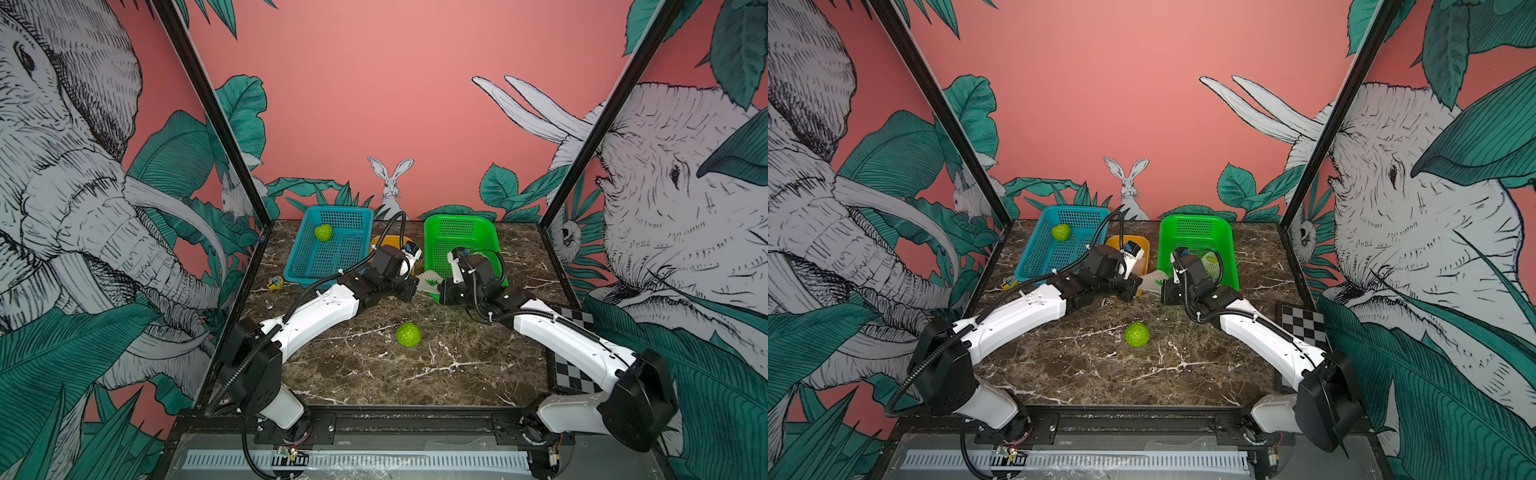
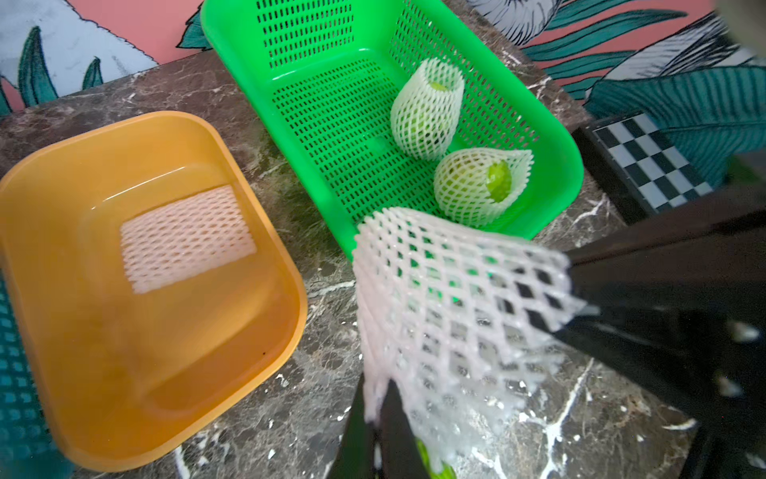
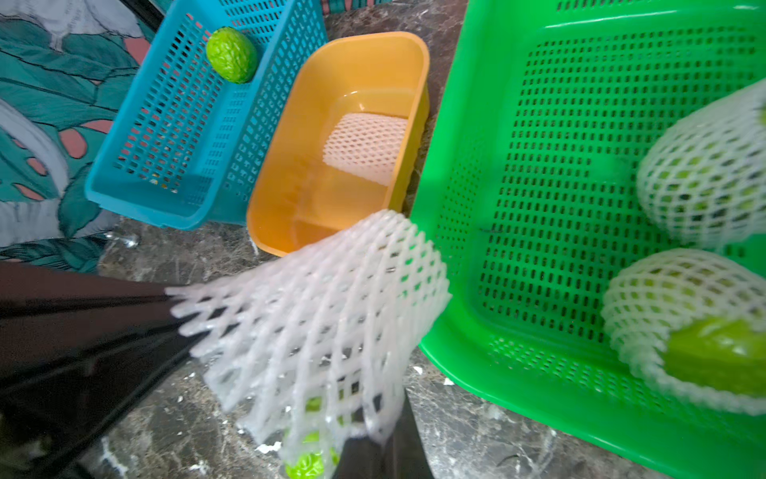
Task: Sleeve custard apples in foam nets
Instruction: Open the foam net.
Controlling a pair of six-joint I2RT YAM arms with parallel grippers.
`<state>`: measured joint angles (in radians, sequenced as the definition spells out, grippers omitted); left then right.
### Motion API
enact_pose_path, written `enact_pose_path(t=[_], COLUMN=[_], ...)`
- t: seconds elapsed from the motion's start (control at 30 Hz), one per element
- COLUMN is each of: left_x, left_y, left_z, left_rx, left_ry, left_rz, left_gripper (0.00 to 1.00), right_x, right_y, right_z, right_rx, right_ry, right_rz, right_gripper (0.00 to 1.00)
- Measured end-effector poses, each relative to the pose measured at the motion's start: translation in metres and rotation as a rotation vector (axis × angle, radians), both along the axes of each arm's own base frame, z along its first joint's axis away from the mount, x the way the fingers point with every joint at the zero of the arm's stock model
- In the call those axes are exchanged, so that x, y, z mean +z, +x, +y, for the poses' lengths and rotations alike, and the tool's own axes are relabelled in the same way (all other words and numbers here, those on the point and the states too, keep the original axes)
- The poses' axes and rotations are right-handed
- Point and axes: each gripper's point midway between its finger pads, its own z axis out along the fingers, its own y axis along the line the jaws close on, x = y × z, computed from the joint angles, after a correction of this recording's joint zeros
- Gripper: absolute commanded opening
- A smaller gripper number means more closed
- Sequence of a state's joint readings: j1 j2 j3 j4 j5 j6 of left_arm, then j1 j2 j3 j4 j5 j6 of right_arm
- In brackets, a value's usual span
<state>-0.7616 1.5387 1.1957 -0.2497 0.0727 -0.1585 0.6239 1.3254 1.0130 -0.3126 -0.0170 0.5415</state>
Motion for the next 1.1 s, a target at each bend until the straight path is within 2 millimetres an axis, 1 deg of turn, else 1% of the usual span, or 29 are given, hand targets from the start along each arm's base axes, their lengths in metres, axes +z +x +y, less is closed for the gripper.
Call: enact_pose_path(t=[0.17, 0.23, 0.37, 0.5, 0.53, 0.57, 0.63, 0.67, 0.7, 0.77, 0.83, 0.93, 1.0, 1.1], left_x=[-0.002, 0.000, 0.003, 0.004, 0.004, 0.005, 0.005, 0.005, 0.005, 0.005, 0.006, 0.011, 0.015, 0.023], left_y=[0.004, 0.004, 0.002, 0.001, 0.000, 0.001, 0.001, 0.001, 0.001, 0.002, 0.003, 0.008, 0.014, 0.025], left_z=[0.010, 0.011, 0.011, 0.009, 0.008, 0.008, 0.008, 0.008, 0.008, 0.008, 0.009, 0.011, 0.015, 0.025], left_rx=[0.035, 0.037, 0.033, 0.030, 0.028, 0.029, 0.030, 0.031, 0.031, 0.033, 0.036, 0.033, 0.030, 0.032], left_ry=[0.046, 0.048, 0.038, 0.024, 0.021, 0.018, 0.016, 0.016, 0.016, 0.016, 0.014, -0.009, -0.049, -0.114], left_rz=[-0.022, -0.028, -0.028, -0.017, -0.016, -0.017, -0.017, -0.017, -0.017, -0.018, -0.018, -0.015, -0.001, 0.022], left_gripper=[0.00, 0.00, 0.00, 0.00, 0.00, 0.00, 0.00, 0.00, 0.00, 0.00, 0.00, 0.00, 0.00, 0.00], right_x=[0.005, 0.008, 0.010, 0.011, 0.012, 0.013, 0.016, 0.017, 0.019, 0.023, 0.032, 0.049, 0.059, 0.063], right_y=[0.000, 0.000, 0.000, 0.000, 0.000, -0.001, -0.001, -0.002, -0.003, -0.005, -0.007, -0.009, -0.010, -0.009], right_z=[-0.018, -0.018, -0.011, -0.001, 0.001, 0.004, 0.008, 0.011, 0.013, 0.015, 0.014, 0.005, -0.004, -0.013], right_rx=[-0.034, -0.033, -0.009, 0.023, 0.030, 0.042, 0.060, 0.071, 0.086, 0.107, 0.122, 0.126, 0.132, 0.150], right_ry=[-0.048, -0.043, -0.014, 0.026, 0.037, 0.049, 0.068, 0.081, 0.085, 0.101, 0.120, 0.154, 0.184, 0.217], right_rz=[-0.021, -0.030, -0.030, -0.022, -0.023, -0.022, -0.026, -0.026, -0.031, -0.036, -0.056, -0.105, -0.143, -0.182], right_gripper=[0.00, 0.01, 0.06, 0.14, 0.18, 0.24, 0.44, 0.50, 0.53, 0.57, 0.62, 0.64, 0.64, 0.64])
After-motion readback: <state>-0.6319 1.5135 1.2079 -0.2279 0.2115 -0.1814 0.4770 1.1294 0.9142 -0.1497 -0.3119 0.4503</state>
